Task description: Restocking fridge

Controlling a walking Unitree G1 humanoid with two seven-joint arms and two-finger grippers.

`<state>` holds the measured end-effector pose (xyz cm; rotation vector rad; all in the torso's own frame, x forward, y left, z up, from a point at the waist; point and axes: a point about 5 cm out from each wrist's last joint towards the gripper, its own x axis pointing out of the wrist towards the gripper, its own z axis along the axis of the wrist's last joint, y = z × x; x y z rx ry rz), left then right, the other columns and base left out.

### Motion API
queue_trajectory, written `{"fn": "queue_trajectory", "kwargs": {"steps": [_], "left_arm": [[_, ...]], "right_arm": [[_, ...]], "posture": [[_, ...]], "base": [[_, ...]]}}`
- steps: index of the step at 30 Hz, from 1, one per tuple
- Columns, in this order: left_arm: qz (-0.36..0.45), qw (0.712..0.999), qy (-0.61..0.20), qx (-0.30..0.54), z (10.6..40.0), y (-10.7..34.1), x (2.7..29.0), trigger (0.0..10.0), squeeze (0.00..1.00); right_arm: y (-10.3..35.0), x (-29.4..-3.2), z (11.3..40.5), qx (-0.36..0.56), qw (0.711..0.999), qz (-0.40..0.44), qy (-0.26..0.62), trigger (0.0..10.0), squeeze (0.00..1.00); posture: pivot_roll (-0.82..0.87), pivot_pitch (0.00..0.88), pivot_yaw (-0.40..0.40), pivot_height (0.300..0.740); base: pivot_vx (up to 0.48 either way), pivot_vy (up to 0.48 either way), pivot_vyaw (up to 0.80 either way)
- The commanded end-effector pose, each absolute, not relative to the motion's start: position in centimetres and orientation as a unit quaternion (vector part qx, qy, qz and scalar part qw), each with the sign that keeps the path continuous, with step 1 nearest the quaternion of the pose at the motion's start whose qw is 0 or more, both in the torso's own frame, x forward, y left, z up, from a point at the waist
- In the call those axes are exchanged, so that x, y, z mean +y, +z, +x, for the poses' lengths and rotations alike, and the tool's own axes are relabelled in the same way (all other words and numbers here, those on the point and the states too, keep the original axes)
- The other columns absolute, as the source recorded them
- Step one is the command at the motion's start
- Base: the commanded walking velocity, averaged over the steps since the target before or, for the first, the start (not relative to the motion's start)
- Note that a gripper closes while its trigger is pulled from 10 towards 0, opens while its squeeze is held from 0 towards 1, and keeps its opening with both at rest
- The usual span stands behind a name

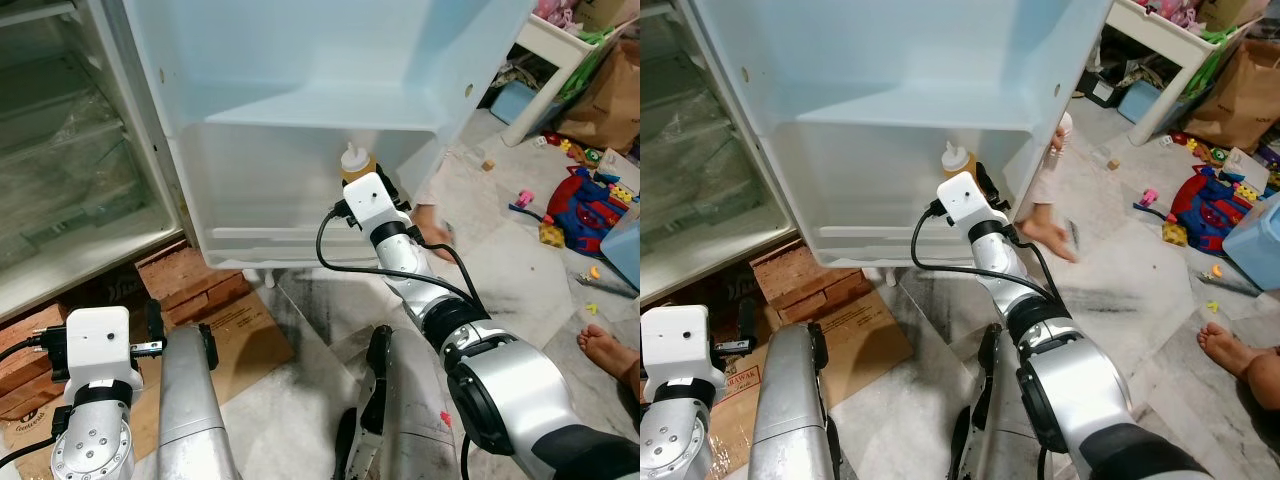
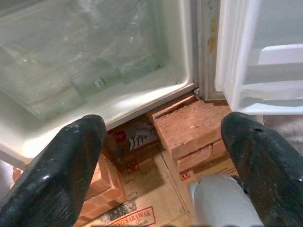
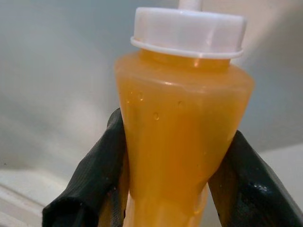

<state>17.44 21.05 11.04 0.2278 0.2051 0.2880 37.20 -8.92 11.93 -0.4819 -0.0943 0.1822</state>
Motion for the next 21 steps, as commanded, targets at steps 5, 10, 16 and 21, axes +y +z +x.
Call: {"fn": "queue_trajectory", "kwargs": {"steps": [5, 10, 16, 21], "left_arm": [[0.115, 0.978, 0.146, 0.096, 17.7, 11.1, 20.9, 10.0, 0.0], [0.116, 0.977, 0.149, 0.095, 18.0, 11.1, 20.9, 10.0, 0.0], [0.117, 0.977, 0.15, 0.095, 18.2, 11.1, 20.9, 10.0, 0.0], [0.117, 0.977, 0.151, 0.095, 18.2, 11.1, 20.9, 10.0, 0.0]], "right_arm": [[10.5, -9.4, 36.6, -0.017, 0.97, -0.222, 0.102, 10.0, 0.0], [11.3, -8.8, 36.9, -0.035, 0.973, -0.203, 0.109, 10.0, 0.0], [12.0, -9.2, 37.1, -0.055, 0.973, -0.208, 0.085, 10.0, 0.0], [12.3, -10.6, 37.3, -0.072, 0.957, -0.277, 0.042, 10.0, 0.0]], "posture": [[0.27, 0.168, -0.139, 0.472], [0.27, 0.163, -0.139, 0.472], [0.27, 0.161, -0.138, 0.472], [0.27, 0.161, -0.138, 0.472]], "base": [[0.0, 0.0, 0.32], [0.0, 0.0, 0.8], [0.0, 0.0, 0.29], [0.0, 0.0, 0.0]]}}
